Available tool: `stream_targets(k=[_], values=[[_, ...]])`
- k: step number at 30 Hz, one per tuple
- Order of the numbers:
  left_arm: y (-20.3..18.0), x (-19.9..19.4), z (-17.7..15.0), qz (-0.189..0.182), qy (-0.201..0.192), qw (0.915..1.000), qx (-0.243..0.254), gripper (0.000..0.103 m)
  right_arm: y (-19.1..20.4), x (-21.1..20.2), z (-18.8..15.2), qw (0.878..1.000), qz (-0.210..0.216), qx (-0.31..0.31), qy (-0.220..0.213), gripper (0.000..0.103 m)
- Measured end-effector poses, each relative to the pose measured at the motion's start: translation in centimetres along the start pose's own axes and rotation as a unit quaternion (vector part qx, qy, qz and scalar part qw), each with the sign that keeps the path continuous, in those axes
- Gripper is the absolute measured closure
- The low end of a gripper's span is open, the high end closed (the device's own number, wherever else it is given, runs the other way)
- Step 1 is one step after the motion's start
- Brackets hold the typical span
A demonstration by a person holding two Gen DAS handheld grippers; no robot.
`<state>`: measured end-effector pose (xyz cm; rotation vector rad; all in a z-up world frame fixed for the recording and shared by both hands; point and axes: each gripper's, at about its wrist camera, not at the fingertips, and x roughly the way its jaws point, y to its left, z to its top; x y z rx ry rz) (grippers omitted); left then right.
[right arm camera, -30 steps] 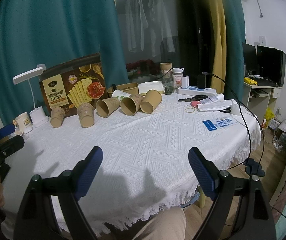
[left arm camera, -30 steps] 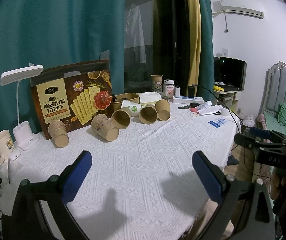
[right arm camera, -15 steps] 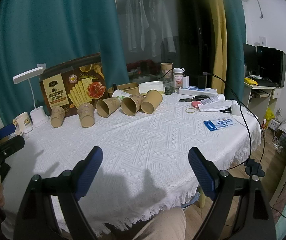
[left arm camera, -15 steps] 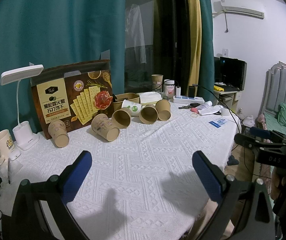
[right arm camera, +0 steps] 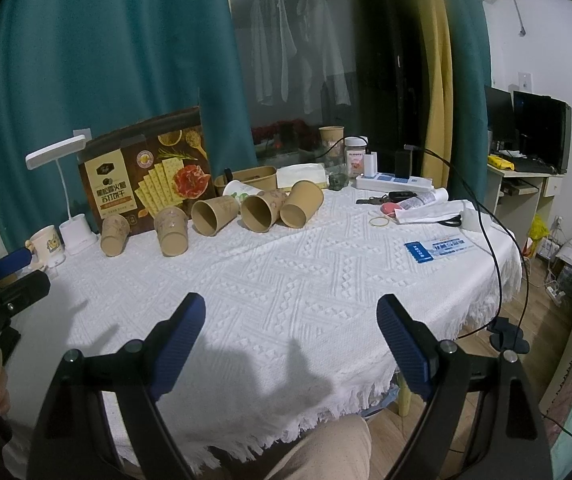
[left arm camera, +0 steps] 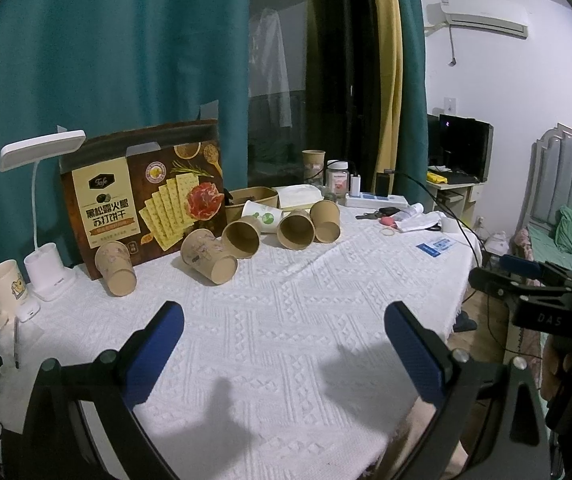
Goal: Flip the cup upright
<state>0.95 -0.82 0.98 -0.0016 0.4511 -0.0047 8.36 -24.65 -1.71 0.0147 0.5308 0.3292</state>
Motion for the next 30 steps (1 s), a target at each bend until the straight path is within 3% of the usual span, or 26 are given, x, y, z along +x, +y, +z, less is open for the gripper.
stream_targets(k=[20, 25, 30], values=[[-0.1, 0.6, 0.3, 0.003, 0.007, 0.9999, 0.007, 0.003, -0.8, 1.2, 0.2, 1.000, 0.004, 0.010, 0.006, 0.017], [-0.5, 3.3, 1.3, -0.009, 0.024, 0.9997, 0.004, 0.003, -2.6, 3.5, 0.3, 1.000, -0.001, 0.021, 0.019, 0.017], [-2.2, 7.7, 2.7, -0.014, 0.055, 0.9975, 0.043, 0.003, -5.6, 6.7, 0.4, 0.999, -0.007, 0.035, 0.034, 0.017]])
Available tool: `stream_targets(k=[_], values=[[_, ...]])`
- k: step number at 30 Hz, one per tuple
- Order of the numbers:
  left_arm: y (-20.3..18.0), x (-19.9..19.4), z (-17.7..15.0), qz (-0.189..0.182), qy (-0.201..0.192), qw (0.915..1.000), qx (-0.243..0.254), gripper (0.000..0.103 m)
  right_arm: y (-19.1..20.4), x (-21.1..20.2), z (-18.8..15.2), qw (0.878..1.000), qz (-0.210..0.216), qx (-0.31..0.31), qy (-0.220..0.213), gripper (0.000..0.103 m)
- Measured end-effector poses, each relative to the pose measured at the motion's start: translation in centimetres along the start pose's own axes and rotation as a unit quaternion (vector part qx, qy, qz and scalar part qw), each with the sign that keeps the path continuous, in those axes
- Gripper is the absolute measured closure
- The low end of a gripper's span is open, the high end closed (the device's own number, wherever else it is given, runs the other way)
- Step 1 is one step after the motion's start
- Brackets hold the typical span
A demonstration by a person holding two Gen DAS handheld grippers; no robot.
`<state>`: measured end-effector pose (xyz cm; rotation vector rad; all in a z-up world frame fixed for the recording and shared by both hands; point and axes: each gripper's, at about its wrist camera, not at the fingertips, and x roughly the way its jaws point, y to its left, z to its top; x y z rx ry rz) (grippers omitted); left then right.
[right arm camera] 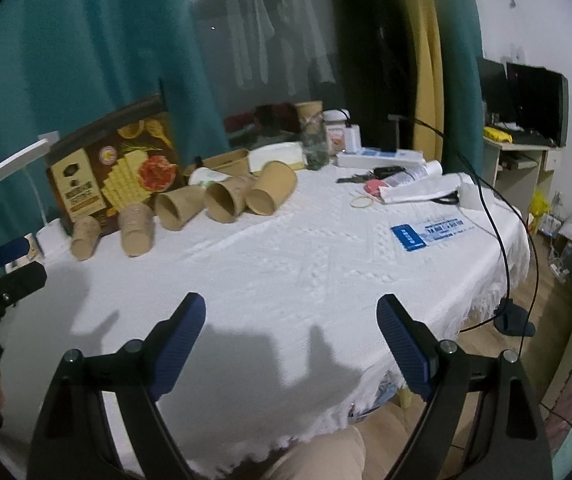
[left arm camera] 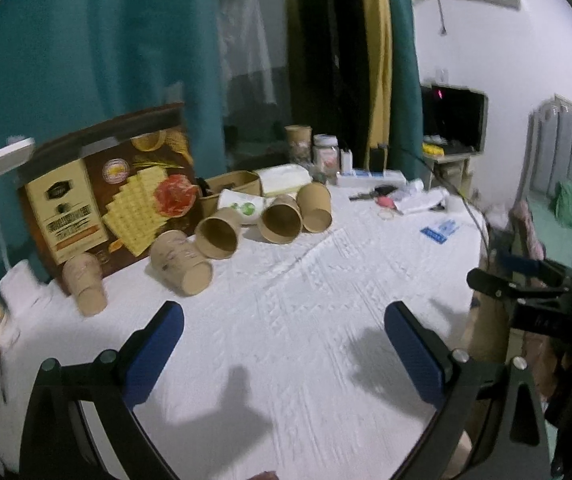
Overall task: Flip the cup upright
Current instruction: 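Reach the left gripper to a tan paper cup and close on it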
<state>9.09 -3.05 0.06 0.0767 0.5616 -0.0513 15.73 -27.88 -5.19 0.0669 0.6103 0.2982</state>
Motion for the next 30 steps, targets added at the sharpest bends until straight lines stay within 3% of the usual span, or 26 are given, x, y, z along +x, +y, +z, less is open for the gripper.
stream_targets(k=[7, 14, 21, 24, 26, 30], values=[[-2.3, 8.4, 4.0, 0.001, 0.064, 0.9972, 0.039, 0.003, -4.8, 4.9, 2.3, 0.999, -0.035, 0.005, 0.002, 0.017], [-3.6, 17.4, 7.7, -0.038, 0.114, 0.9921, 0.037, 0.003, -8.5, 9.9, 4.9, 0.999, -0.045, 0.003, 0.005, 0.017], [-6.6, 23.8, 12.2, -0.042, 0.097, 0.9909, 0.084, 0.003, -10.5, 13.1, 6.9, 0.999, -0.037, 0.008, -0.002, 0.017], [-7.5, 26.9, 13.4, -0.038, 0.103, 0.9888, 0.101, 0.013, -11.1, 14.0, 7.1, 0.999, -0.029, 0.018, -0.002, 0.017], [-7.7, 29.6, 13.8, -0.043, 0.126, 0.9863, 0.098, 0.026, -11.5, 14.4, 6.8, 0.999, -0.024, 0.030, 0.001, 0.017], [-7.6, 32.5, 13.5, -0.037, 0.144, 0.9847, 0.090, 0.029, -12.2, 14.4, 5.8, 0.998, -0.014, 0.054, 0.008, 0.017]])
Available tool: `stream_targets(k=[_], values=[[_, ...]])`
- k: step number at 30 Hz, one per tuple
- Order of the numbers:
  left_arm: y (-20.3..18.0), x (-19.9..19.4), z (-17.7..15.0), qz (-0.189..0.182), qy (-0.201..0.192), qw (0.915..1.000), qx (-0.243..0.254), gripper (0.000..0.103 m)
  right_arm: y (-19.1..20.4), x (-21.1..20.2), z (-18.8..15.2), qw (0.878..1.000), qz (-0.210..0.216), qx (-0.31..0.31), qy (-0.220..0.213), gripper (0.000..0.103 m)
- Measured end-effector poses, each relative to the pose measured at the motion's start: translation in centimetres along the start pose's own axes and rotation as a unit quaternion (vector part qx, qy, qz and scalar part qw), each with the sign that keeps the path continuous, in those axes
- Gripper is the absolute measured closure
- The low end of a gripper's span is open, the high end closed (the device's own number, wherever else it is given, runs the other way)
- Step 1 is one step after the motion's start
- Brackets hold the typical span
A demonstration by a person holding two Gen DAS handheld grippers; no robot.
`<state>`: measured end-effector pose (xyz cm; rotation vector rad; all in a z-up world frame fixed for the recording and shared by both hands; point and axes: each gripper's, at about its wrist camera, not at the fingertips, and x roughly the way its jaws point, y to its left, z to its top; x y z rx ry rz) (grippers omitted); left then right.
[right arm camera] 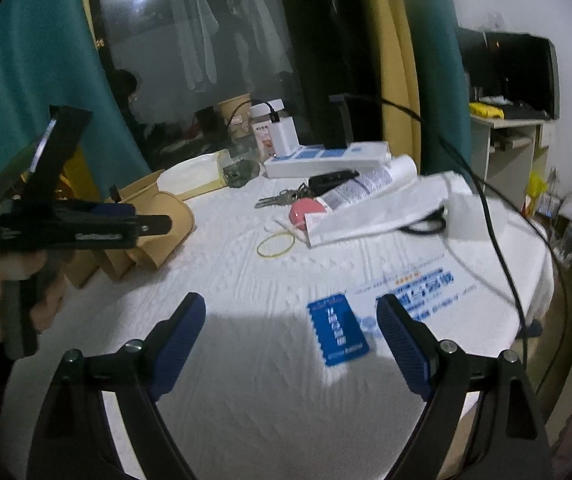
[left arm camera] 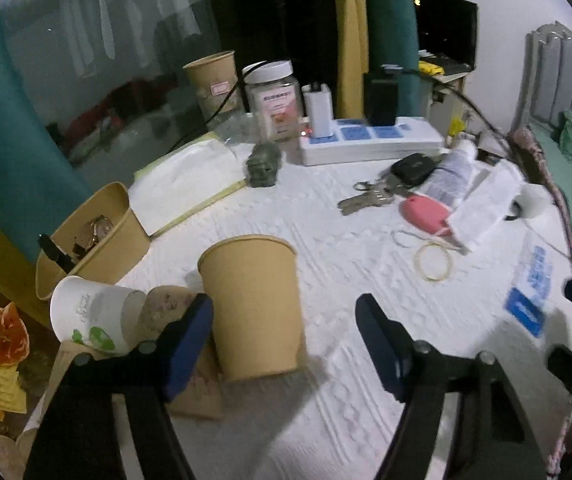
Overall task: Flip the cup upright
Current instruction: 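Reach the left gripper to a tan paper cup and close on it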
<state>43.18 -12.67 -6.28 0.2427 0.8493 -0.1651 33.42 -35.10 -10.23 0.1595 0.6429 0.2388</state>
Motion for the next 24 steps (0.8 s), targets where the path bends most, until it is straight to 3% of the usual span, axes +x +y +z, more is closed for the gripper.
stream_targets(k=[7, 11, 16, 24], values=[[0.7, 2.3, -0.6, 0.027, 0.016, 0.9995, 0.000, 0.043, -1.3, 0.4, -1.3, 1.000, 0.008, 0.025, 0.015, 0.017], [0.6, 2.8, -0.9, 0.056, 0.012, 0.9982, 0.018, 0.044, -1.3, -0.5, -1.4, 1.000, 0.013, 0.025, 0.014, 0.017], [0.5, 0.5, -1.3, 0.021, 0.004, 0.9998, -0.003, 0.046, -0.5, -2.8, -1.2, 1.000, 0.008, 0.020, 0.005, 0.017], [0.7, -9.2, -5.3, -0.044, -0.022, 0.9976, -0.050, 0.046, 3.0, -8.0, -2.0, 1.000, 0.016, 0.007, -0.012, 0.017]])
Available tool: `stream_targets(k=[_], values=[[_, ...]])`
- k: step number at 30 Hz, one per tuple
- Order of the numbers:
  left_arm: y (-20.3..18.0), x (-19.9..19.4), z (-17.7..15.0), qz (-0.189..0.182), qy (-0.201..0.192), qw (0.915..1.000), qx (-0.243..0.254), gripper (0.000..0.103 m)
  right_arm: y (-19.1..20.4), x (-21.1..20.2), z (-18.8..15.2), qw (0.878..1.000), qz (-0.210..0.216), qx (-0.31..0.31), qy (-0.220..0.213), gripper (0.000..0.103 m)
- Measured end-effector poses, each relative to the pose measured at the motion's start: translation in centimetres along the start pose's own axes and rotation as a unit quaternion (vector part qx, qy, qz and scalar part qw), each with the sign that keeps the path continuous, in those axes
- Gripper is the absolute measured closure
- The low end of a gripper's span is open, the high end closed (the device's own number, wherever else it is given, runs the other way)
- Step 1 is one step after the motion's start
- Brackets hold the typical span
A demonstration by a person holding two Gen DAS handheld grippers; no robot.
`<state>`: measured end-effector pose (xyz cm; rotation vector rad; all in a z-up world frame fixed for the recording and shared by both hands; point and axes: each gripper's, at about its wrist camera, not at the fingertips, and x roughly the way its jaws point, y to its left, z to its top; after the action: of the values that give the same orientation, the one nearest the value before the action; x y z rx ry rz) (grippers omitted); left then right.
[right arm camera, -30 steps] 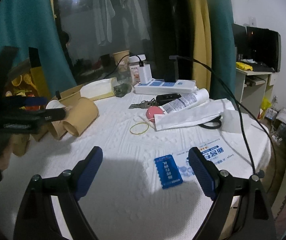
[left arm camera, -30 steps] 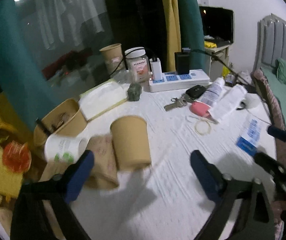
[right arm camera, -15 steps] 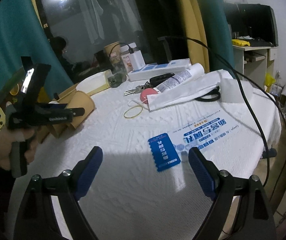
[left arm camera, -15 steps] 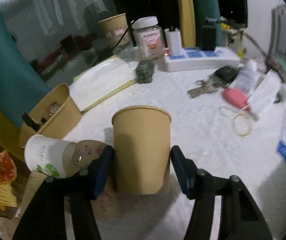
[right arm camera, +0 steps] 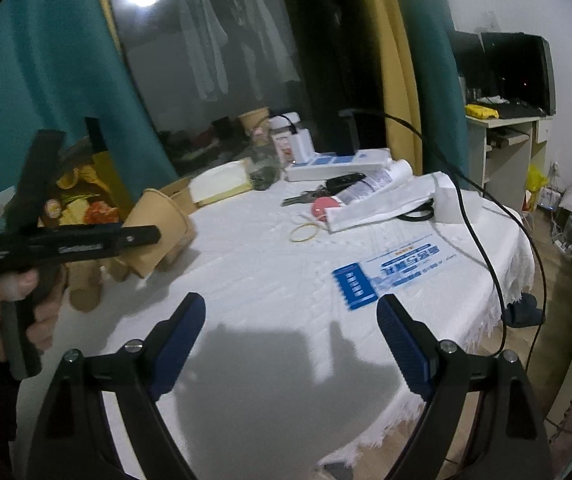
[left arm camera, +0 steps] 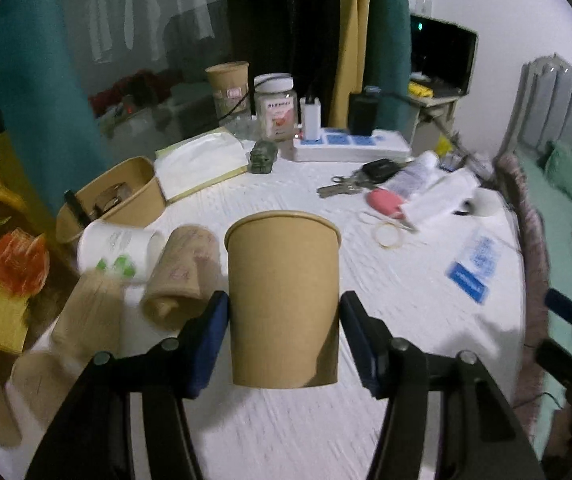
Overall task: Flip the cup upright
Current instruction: 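Reach the left gripper to a tan paper cup and close on it, then lift the cup with the left gripper while the right gripper closes on it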
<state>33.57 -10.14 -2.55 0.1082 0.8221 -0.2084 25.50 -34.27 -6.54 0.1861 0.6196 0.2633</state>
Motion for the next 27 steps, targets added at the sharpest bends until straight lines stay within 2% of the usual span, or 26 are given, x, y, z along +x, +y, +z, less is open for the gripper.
stream_targets(k=[4, 8, 14, 16, 21, 25, 27], values=[[1.0, -4.5, -3.3, -0.005, -0.008, 0.9993, -0.035, 0.046, 2.4, -1.8, -1.3, 1.000, 0.014, -0.010, 0.008, 0.017], [2.6, -7.7, -8.2, -0.024, 0.013, 0.9954, -0.092, 0.046, 4.5, -3.0, -3.1, 0.999, 0.029, -0.014, 0.026, 0.017], [4.4, -10.0, -15.0, -0.037, 0.039, 0.9860, -0.157, 0.046, 7.2, -3.9, -5.4, 0.997, 0.044, -0.019, 0.058, 0.017], [4.8, -9.8, -16.8, -0.057, 0.053, 0.9805, -0.181, 0.046, 8.0, -3.8, -5.9, 0.996, 0.047, -0.020, 0.069, 0.017], [5.7, -9.0, -19.2, -0.108, 0.072, 0.9634, -0.235, 0.045, 9.5, -3.5, -6.9, 0.995, 0.036, -0.022, 0.095, 0.017], [5.7, -8.5, -19.9, -0.119, 0.079, 0.9590, -0.245, 0.044, 9.6, -3.1, -7.0, 0.993, 0.023, -0.014, 0.112, 0.017], [5.5, -8.5, -19.9, -0.123, 0.079, 0.9587, -0.244, 0.038, 9.5, -3.1, -6.9, 0.993, 0.015, -0.011, 0.115, 0.017]])
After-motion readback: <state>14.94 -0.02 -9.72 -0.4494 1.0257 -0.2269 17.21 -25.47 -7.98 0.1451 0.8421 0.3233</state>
